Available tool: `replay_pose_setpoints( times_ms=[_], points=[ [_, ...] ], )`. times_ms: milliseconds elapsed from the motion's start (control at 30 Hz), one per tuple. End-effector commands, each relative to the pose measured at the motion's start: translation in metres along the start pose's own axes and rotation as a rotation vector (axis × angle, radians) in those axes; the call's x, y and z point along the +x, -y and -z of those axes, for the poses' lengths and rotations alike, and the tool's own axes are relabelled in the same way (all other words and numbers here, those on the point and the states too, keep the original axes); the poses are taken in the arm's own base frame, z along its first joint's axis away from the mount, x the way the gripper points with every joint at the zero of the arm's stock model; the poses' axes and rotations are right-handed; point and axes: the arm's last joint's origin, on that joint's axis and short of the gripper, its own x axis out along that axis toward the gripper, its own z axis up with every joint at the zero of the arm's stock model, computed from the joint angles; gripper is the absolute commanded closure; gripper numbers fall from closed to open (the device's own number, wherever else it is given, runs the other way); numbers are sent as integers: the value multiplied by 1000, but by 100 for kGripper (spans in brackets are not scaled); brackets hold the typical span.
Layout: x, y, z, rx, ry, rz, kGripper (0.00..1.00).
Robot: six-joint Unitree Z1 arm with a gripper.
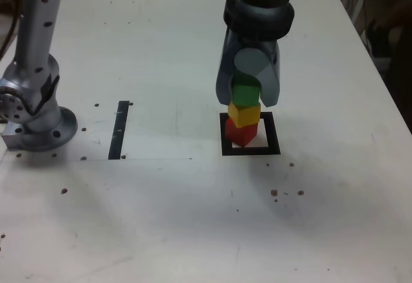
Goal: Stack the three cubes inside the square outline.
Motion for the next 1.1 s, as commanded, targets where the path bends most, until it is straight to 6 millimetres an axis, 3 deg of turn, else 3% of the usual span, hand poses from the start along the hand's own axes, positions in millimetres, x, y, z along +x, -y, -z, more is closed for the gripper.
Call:
replay_pose_setpoints(
  times_ms=[0,467,600,733,833,1067],
  points=[
    [-1,-1,2,-1,6,4,73],
    [5,-4,4,-9,-24,23,56],
    [6,-4,4,-9,-28,26,43],
    [5,-4,4,-9,-22,23,17],
    [3,-4,4,-9,-16,20,4],
    [-5,-5,10,-12,-5,19,1]
  ],
)
